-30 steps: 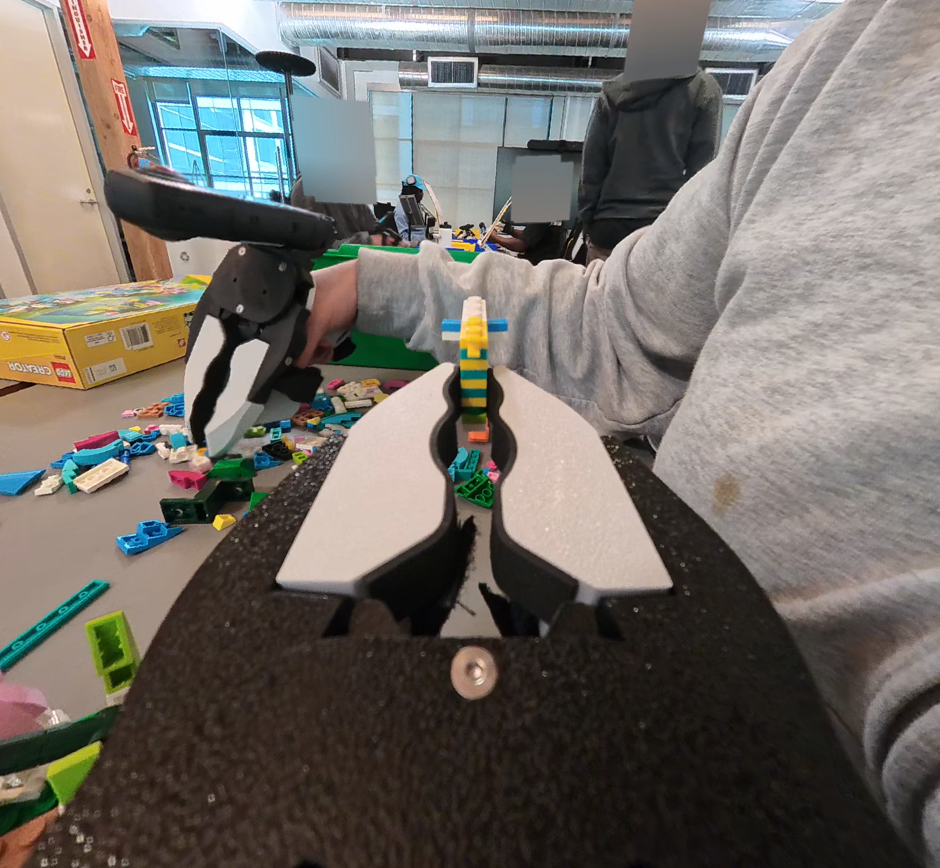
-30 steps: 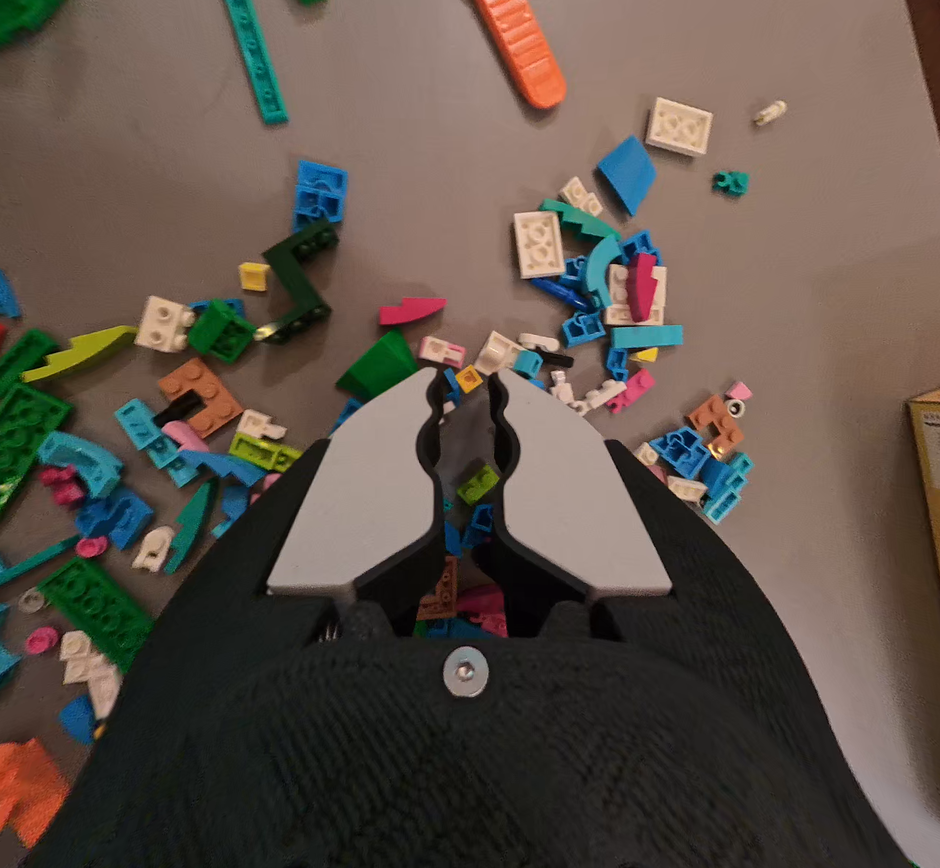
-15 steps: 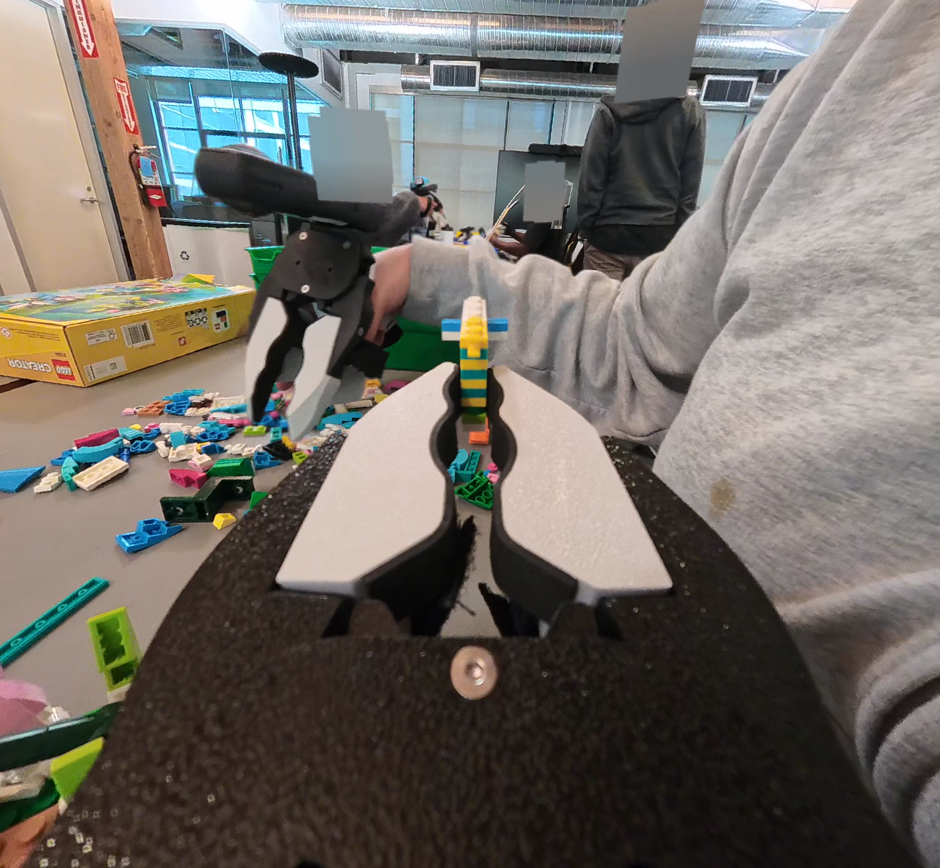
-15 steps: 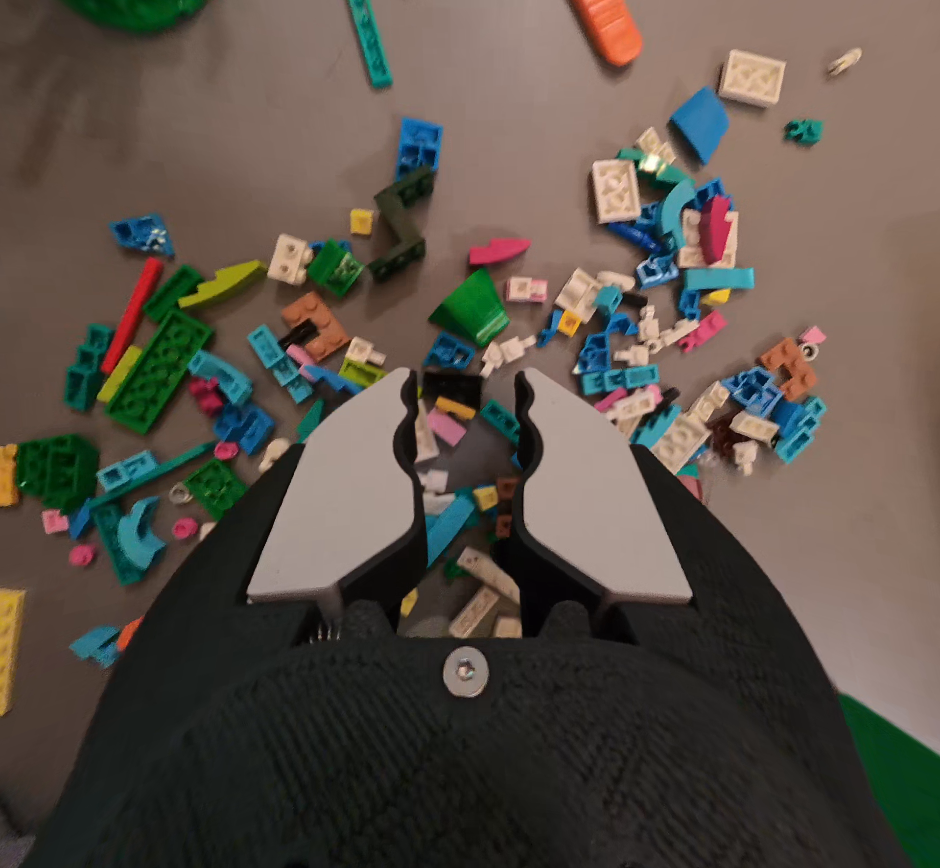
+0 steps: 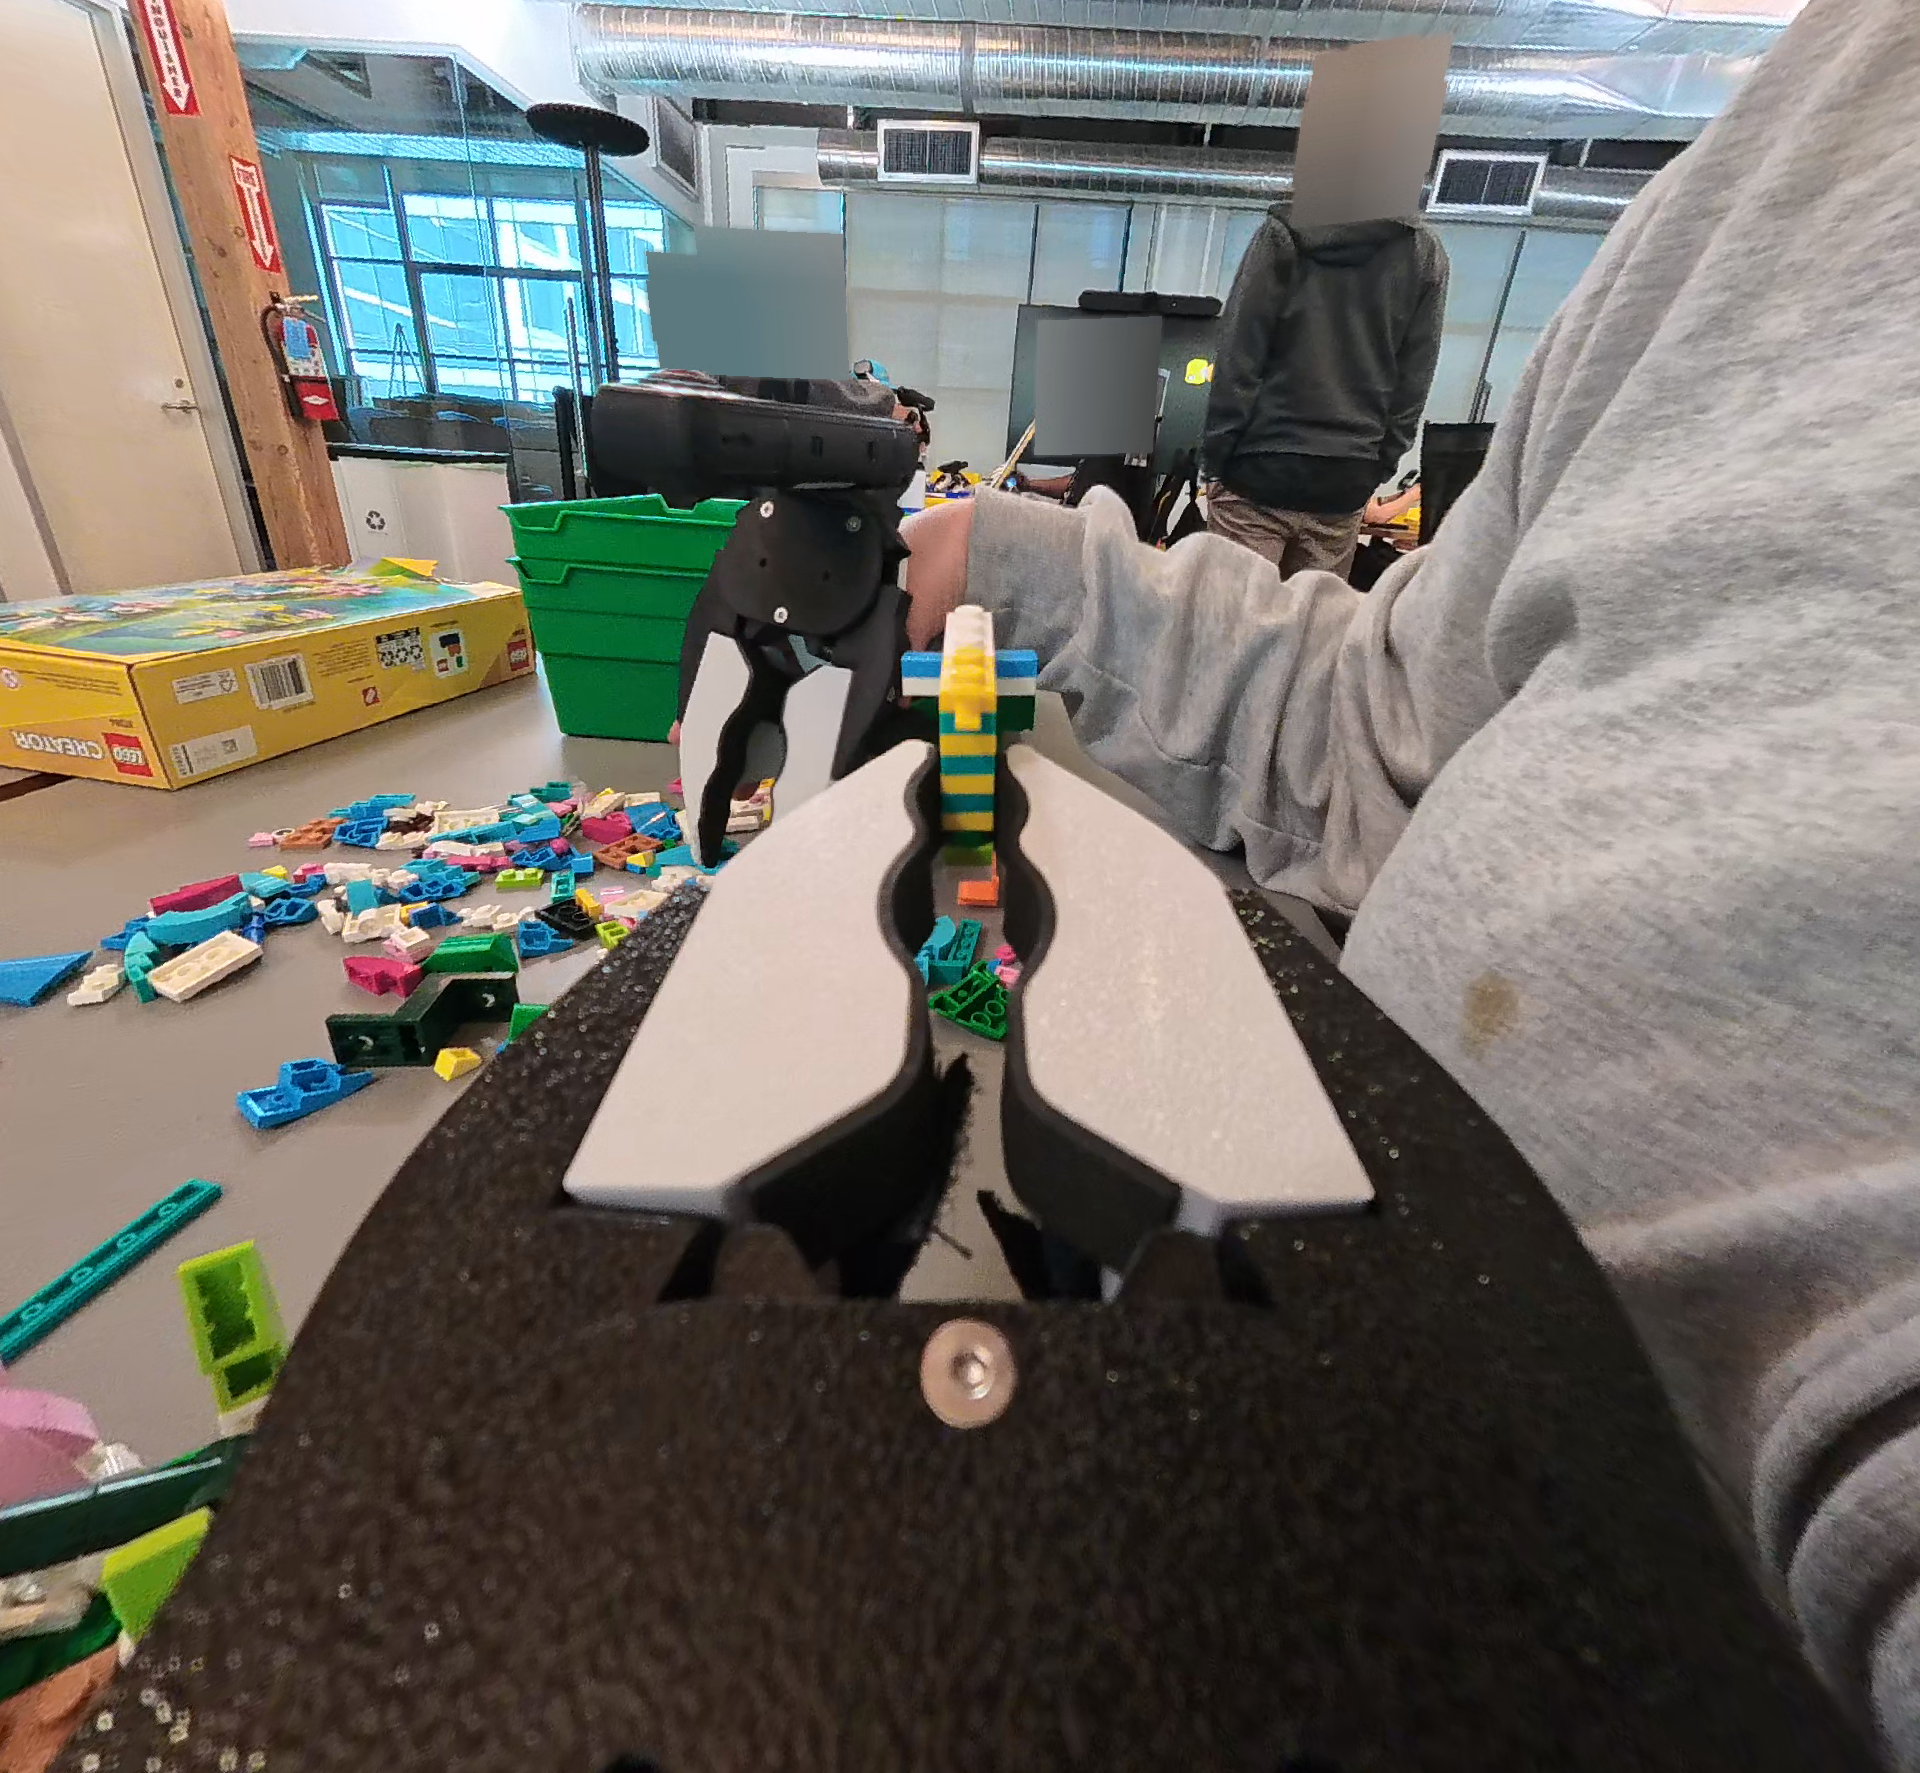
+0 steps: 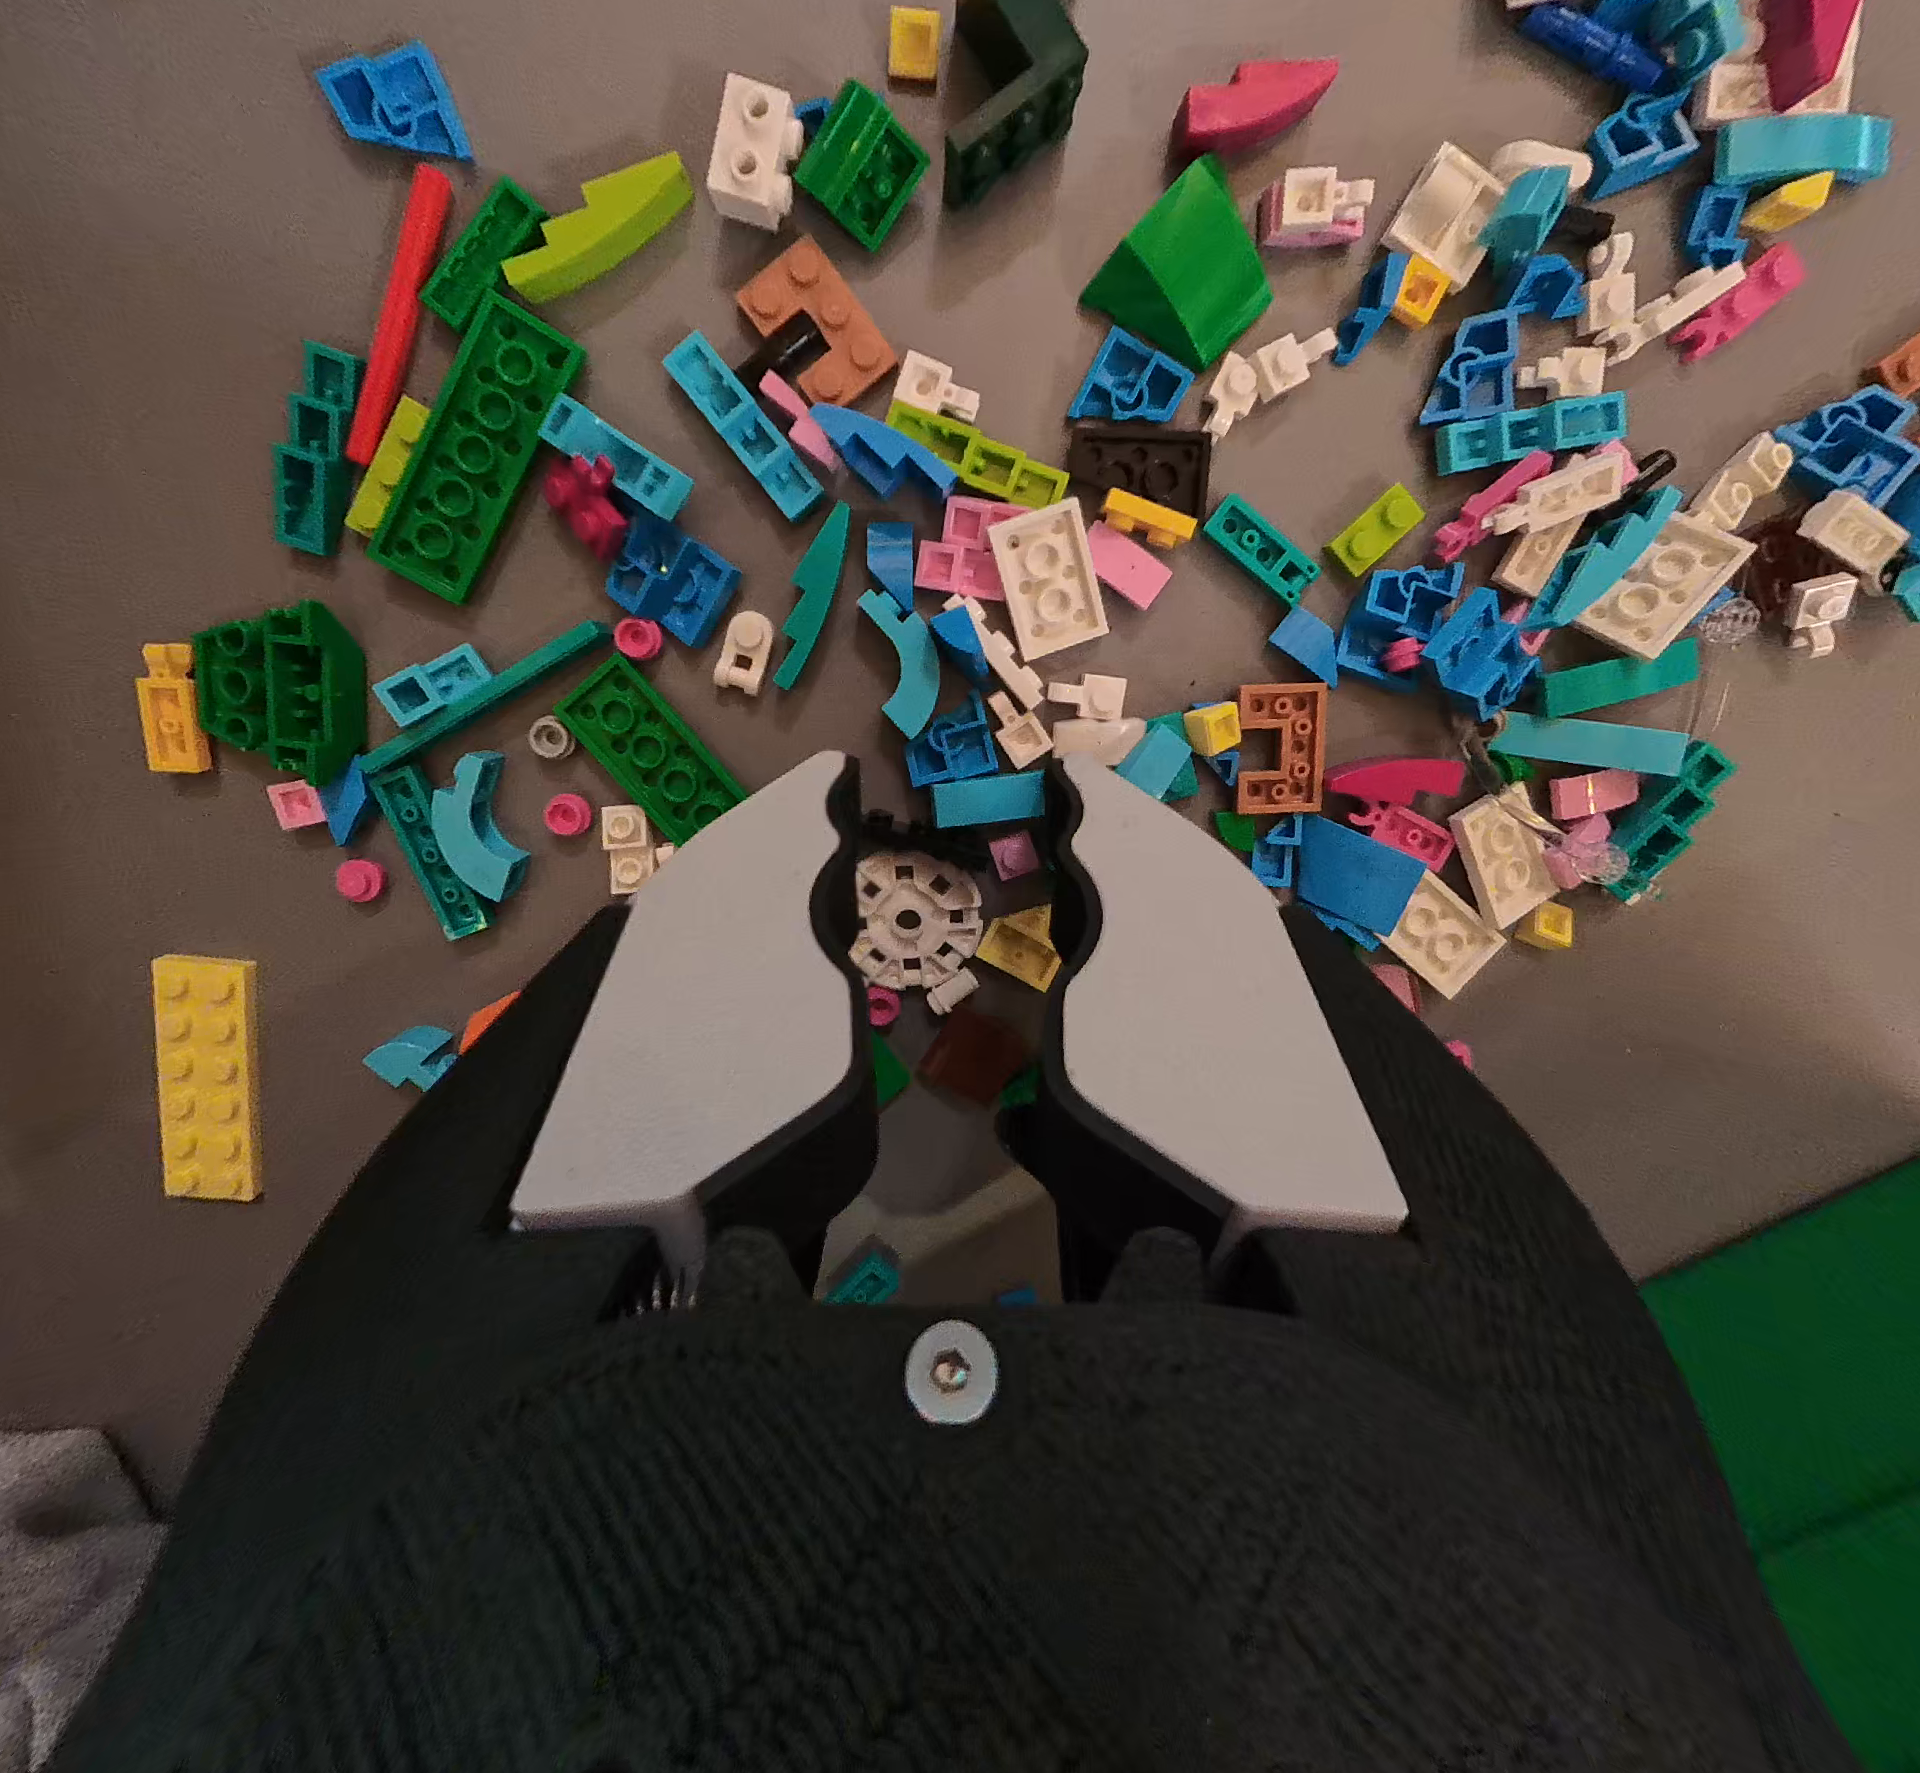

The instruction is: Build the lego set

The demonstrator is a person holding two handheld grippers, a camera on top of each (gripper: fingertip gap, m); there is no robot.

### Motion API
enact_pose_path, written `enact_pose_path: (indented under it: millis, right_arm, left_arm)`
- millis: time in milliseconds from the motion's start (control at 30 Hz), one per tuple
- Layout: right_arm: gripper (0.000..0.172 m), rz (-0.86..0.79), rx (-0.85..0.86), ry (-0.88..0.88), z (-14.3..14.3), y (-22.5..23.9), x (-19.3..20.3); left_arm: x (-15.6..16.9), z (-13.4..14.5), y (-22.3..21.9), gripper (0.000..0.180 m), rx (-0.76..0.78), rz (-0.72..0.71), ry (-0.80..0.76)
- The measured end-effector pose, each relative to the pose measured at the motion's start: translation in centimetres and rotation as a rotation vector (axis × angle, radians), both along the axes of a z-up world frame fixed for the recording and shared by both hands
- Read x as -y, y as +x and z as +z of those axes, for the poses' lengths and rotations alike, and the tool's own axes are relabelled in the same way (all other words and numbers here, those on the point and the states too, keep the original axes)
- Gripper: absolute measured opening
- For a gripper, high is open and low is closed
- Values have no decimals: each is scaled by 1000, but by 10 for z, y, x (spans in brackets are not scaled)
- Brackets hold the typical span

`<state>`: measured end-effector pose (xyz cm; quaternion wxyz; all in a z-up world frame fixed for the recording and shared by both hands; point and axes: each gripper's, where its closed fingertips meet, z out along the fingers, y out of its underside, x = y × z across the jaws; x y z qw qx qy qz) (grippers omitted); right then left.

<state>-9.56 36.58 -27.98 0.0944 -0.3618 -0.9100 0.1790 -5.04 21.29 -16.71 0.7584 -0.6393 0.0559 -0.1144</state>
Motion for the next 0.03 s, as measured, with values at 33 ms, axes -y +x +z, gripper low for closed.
enact_pose_path:
  millis: [33]
  right_arm:
    - [31, -1, -2, 4, 0, -1, 0]
  left_arm:
    - [0, 0, 0, 8, 0, 0, 0]
